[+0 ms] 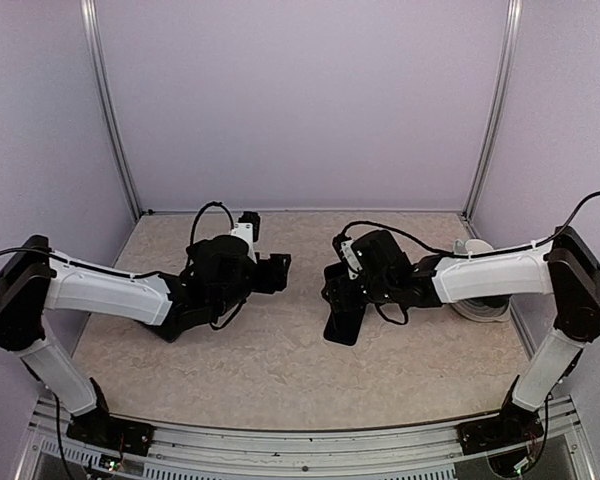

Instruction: Put the phone into the phone case

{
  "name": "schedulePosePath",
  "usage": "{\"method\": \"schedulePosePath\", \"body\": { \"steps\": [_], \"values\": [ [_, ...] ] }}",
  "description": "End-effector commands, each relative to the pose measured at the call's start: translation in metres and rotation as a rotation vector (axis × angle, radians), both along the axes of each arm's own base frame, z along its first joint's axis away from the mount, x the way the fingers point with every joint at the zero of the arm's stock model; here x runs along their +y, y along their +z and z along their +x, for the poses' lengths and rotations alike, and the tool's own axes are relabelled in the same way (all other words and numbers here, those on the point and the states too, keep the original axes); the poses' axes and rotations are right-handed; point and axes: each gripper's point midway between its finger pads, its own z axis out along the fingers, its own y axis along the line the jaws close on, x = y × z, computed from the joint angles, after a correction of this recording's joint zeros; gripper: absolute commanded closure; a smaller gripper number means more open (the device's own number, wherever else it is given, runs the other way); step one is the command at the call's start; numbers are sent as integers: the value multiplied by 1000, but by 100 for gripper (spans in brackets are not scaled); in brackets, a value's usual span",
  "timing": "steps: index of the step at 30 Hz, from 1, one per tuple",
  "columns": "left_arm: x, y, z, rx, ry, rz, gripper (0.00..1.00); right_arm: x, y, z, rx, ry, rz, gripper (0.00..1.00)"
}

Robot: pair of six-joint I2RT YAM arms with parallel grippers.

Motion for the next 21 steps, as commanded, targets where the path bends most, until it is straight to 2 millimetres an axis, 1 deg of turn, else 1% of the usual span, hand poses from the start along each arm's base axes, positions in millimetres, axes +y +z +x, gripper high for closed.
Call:
{"method": "schedulePosePath", "body": {
  "steps": [1,2,3,4,5,6,7,8,11,12,16,18,21],
  "values": [
    [-50,-37,8,174,-190,20,32,-28,76,33,-118,-109,138,72],
    [-56,-46,11,213,-214,28,37,-39,75,38,-117,-140,135,72],
    [-64,-61,14,256,-236,44,41,-50,72,43,-111,-166,131,72],
    [-69,-70,15,280,-256,53,43,-58,66,46,-106,-184,123,72],
    [-76,-86,13,304,-291,78,44,-68,59,51,-100,-212,112,72],
    [-83,-96,10,322,-322,88,45,-73,50,52,-87,-218,99,72],
    [-90,-101,8,334,-349,98,45,-77,44,56,-83,-229,100,72],
    [-96,-115,5,357,-381,126,46,-82,41,62,-80,-244,105,73],
    [-105,-137,2,399,-411,181,48,-85,33,73,-87,-257,100,73],
    [-106,-147,1,412,-416,197,49,-86,26,76,-85,-262,75,73],
    [-109,-159,-1,429,-416,245,53,-93,8,84,-68,-288,-3,74],
    [-106,-163,-1,435,-405,280,54,-96,4,85,-69,-300,-22,74],
    [-104,-170,-6,455,-411,319,55,-99,-2,86,-74,-313,-40,75]
  ]
}}
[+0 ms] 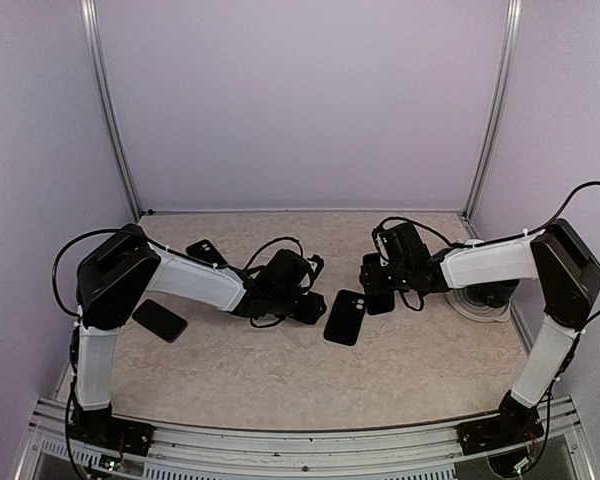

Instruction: Put the phone into the phone case

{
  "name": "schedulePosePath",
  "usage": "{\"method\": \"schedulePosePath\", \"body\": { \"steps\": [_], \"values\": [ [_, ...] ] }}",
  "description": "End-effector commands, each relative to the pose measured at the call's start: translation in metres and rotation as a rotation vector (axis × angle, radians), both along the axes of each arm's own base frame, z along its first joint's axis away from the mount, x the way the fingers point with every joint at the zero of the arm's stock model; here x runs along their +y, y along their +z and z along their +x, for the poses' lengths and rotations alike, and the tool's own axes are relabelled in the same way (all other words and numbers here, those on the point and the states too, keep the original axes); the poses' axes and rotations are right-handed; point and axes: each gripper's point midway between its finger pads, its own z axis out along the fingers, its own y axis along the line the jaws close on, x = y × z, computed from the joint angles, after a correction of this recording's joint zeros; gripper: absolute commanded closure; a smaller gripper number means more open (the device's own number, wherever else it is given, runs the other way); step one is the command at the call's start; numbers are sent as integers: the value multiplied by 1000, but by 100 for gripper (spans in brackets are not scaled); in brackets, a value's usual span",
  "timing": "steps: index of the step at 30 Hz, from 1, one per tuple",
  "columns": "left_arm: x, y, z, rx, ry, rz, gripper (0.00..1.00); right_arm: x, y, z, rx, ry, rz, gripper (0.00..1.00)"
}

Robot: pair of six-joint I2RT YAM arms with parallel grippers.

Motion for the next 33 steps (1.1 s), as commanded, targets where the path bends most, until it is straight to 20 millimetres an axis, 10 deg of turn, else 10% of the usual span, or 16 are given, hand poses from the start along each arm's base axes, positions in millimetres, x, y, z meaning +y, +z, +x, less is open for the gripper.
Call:
{"method": "schedulePosePath", "body": {
  "steps": [1,21,28,33],
  "values": [
    [3,-17,-13,33,-44,95,56,-1,17,17,-76,-33,1,74],
    [-35,-18,-85,83,-359,49,54,41,16,17,-73,79,65,76],
    [-28,34,-81,34,-352,-134,54,30,72,17,-171,75,40,76],
    [4,80,-39,-16,-164,-277,53,48,98,-8,-190,115,52,78]
  ]
}}
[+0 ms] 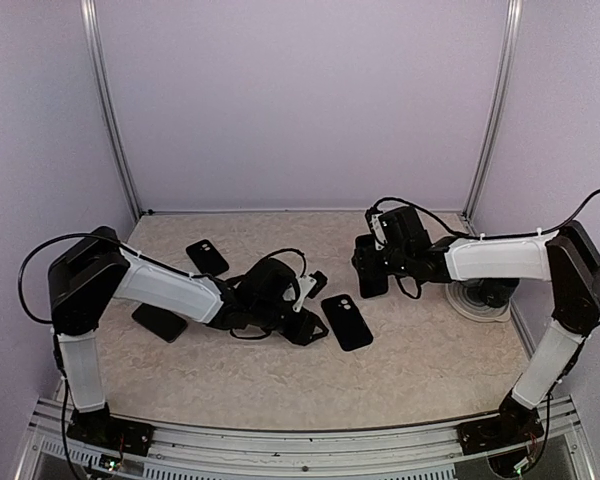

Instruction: Put the phone into the phone case

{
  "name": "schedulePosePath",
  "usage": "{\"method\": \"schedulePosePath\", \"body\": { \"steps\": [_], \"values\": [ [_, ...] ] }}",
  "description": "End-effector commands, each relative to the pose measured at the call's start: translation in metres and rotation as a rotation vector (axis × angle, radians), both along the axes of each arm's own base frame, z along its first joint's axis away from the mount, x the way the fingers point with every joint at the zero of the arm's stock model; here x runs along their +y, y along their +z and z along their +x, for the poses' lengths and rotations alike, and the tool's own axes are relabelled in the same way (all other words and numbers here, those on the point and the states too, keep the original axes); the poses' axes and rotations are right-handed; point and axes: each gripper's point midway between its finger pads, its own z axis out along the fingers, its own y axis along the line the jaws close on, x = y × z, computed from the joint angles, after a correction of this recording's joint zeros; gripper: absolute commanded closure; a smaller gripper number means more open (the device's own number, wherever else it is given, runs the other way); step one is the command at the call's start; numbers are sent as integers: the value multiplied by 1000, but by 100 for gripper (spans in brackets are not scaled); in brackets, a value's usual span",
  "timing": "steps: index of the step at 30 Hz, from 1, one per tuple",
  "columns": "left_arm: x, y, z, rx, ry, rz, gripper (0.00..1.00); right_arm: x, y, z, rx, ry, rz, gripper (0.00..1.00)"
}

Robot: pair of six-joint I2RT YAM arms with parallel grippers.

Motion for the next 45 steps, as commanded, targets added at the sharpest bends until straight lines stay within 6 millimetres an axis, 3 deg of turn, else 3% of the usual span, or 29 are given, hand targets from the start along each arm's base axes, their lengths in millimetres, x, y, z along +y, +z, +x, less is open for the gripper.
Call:
{"method": "schedulePosePath", "body": {
  "steps": [1,8,12,16,21,32,37,45],
  "values": [
    [17,69,49,-57,185,-210,54,30,54,-22,-96,49,30,78],
    [58,67,90,-65,446,-176,52,61,43,-46,-30,90,83,78],
    [74,48,105,-29,564,-121,52,70,14,-49,33,102,87,80],
    [74,37,107,-11,575,-117,51,80,-8,-54,105,112,63,81],
    [74,33,111,-20,575,-93,51,76,-31,-63,207,90,-3,81],
    [72,27,112,-15,565,-81,50,75,-43,-76,263,92,-44,82],
    [71,27,113,-21,558,-70,50,70,-34,-76,242,85,-96,82],
    [73,27,112,-25,561,-66,50,77,-52,-88,287,132,-34,81]
  ]
}}
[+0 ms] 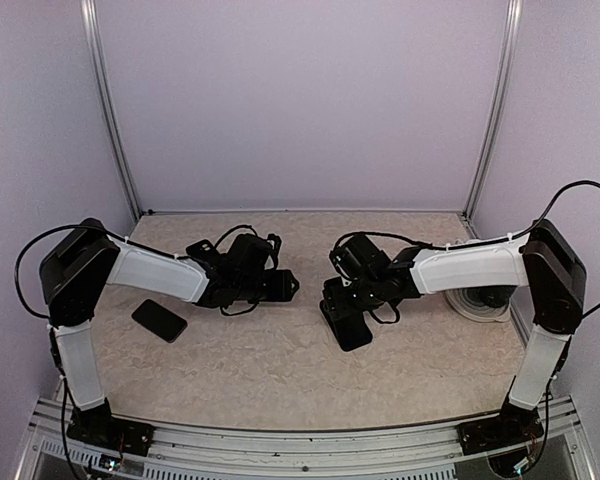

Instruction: Put the phone into the phone case

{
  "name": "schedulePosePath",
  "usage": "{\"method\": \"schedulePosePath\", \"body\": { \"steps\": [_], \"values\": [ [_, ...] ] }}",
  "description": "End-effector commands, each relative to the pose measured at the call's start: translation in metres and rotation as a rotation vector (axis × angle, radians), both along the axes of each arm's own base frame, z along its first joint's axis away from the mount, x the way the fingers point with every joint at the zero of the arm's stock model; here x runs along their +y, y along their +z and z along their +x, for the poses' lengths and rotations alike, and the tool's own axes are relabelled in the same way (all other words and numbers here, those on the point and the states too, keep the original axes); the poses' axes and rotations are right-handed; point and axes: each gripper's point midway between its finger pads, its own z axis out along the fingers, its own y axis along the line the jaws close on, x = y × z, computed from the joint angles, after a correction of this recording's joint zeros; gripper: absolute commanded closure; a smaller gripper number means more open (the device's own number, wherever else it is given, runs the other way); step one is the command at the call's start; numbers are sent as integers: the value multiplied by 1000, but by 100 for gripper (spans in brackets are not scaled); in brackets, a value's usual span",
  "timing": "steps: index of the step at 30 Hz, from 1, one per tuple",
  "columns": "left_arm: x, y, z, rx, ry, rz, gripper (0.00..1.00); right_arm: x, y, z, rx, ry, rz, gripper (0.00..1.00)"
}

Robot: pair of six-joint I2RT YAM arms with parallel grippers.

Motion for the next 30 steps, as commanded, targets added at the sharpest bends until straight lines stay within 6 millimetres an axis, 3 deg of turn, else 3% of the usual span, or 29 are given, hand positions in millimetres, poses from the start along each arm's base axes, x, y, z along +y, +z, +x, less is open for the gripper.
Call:
{"method": "schedulePosePath", "body": {
  "steps": [1,7,13,21,27,30],
  "values": [
    [2,-3,4,-4,7,21,50,11,3,-3,3,25,39,82],
    [0,-2,5,-3,0,19,49,2,7,1,-23,27,-36,81],
    [0,0,6,-11,-2,25,49,1,28,2,-52,36,-38,81],
    [3,0,5,-14,5,34,49,0,15,-1,-33,22,-24,79],
    [0,1,5,-15,-7,26,49,11,-4,-10,40,47,21,79],
    [1,0,5,-12,-4,28,49,5,-11,-13,63,30,0,79]
  ]
}}
